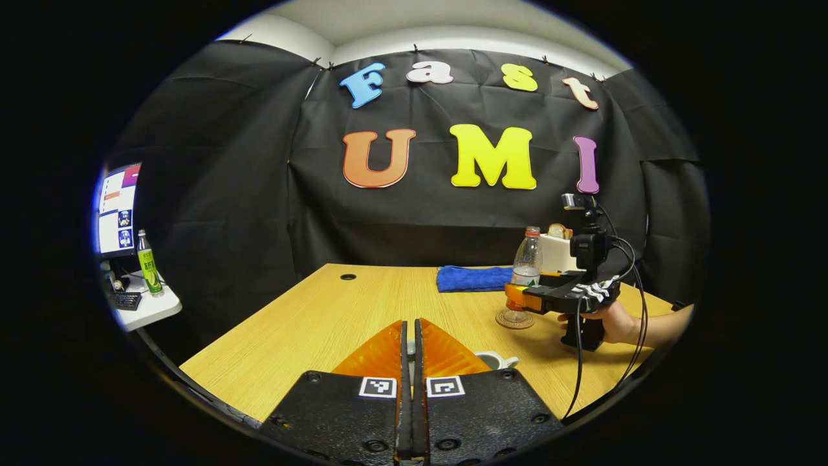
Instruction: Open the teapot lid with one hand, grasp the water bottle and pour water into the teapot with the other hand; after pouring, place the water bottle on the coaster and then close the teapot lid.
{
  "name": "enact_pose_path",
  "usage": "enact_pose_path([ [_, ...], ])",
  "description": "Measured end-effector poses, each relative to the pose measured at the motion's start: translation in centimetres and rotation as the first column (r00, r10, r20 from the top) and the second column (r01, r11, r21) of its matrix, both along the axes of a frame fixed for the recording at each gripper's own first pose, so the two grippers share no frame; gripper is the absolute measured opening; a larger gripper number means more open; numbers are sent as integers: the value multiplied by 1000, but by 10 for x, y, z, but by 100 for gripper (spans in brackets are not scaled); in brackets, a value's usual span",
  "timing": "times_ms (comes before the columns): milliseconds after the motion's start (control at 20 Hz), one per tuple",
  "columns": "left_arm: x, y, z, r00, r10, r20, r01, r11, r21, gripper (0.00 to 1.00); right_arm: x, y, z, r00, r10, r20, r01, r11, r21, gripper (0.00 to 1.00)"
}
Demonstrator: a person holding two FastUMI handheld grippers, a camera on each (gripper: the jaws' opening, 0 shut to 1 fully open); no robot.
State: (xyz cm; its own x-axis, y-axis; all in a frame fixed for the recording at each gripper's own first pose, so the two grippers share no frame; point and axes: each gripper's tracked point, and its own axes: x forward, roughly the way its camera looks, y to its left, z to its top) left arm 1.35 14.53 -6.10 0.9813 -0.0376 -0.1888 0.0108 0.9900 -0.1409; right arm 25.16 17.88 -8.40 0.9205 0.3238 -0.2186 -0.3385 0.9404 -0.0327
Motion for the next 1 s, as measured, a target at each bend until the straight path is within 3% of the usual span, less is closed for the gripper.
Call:
enact_pose_path([
  [50, 0, -3, 0, 1000, -2, 1, 2, 1000, 0, 3, -2, -1, 0, 1000, 5, 0, -5, 1000, -4, 98],
  [500, -10, -52, 5, 998, -47, 30, 48, 997, -54, 3, -66, -58, 22, 1000, -18, 18, 17, 999, 30, 96],
  [700, -16, -78, 9, 996, -58, 66, 63, 995, -80, 3, -124, -95, 27, 998, -26, 55, 25, 999, 22, 98],
  [1000, 5, -91, 7, 993, -47, 107, 59, 991, -116, 3, -196, -163, 35, 981, -112, 156, 121, 991, -51, 95],
])
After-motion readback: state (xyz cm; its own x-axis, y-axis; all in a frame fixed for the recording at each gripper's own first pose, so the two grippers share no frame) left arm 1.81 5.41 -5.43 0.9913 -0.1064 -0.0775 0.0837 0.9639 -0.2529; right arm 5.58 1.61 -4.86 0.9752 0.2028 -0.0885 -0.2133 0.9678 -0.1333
